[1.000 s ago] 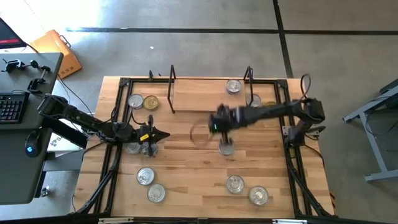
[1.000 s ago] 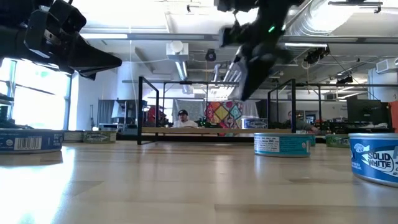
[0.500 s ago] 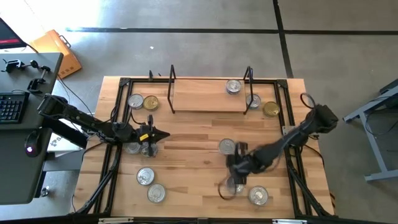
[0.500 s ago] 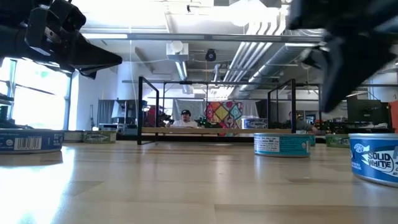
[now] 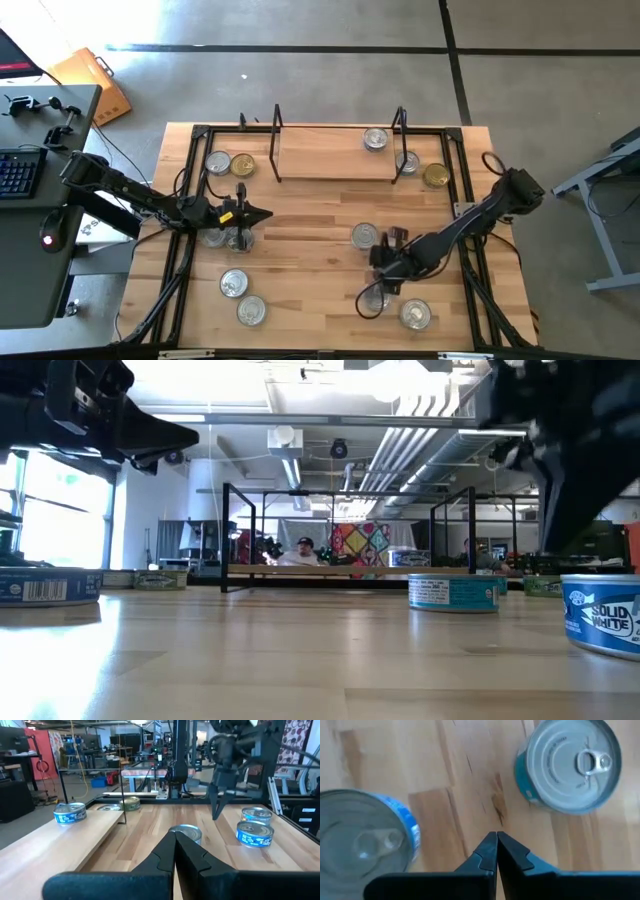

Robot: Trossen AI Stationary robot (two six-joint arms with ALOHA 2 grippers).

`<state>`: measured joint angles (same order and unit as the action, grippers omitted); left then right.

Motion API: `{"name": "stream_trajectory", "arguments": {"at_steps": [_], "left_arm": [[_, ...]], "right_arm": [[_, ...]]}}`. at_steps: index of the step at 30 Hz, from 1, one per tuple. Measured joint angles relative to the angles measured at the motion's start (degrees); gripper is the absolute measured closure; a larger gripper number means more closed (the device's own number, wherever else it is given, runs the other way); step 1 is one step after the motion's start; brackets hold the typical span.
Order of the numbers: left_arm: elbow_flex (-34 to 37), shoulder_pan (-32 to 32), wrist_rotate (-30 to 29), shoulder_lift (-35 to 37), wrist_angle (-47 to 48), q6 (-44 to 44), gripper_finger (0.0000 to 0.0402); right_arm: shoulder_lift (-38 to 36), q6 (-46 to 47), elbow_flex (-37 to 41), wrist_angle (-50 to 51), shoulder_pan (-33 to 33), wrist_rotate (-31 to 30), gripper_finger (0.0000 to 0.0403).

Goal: Stack canned seafood by type on shelf
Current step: Adjust the shelf

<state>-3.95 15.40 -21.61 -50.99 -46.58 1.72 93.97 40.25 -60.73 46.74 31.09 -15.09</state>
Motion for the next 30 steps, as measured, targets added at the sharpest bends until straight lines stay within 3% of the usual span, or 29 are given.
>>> {"name": "stream_trajectory", "arguments": {"at_steps": [2,6,8,14,18,24,30], "left_arm": [[0.0,0.0,0.0,0.0,-0.1,-0.1,0.0401],[0.0,0.0,0.0,0.0,-0.2,-1.0,0.0401],[0.0,0.0,0.0,0.0,-0.2,-1.0,0.0401],[0.0,0.0,0.0,0.0,-0.2,-1.0,0.0401],[0.0,0.0,0.0,0.0,-0.2,-1.0,0.0402],[0.0,0.0,0.0,0.0,-0.1,0.2,0.0401],[0.0,0.0,0.0,0.0,-0.1,0.0,0.0402]], "right_arm": [[0.0,1.9,-3.5,3.3,0.0,2.9,0.0384],[0.0,6.2,-9.2,11.5,1.3,14.3,0.0330],[0.0,8.4,-11.5,16.3,2.6,14.7,0.0308],[0.0,13.7,-13.3,35.2,6.5,1.4,0.0287],[0.0,17.3,-10.5,36.2,6.2,-5.4,0.0289],[-1.7,17.4,-3.0,36.7,-3.1,-12.7,0.0289],[-11.4,11.7,-1.0,33.0,-15.1,-17.9,0.0239]]}}
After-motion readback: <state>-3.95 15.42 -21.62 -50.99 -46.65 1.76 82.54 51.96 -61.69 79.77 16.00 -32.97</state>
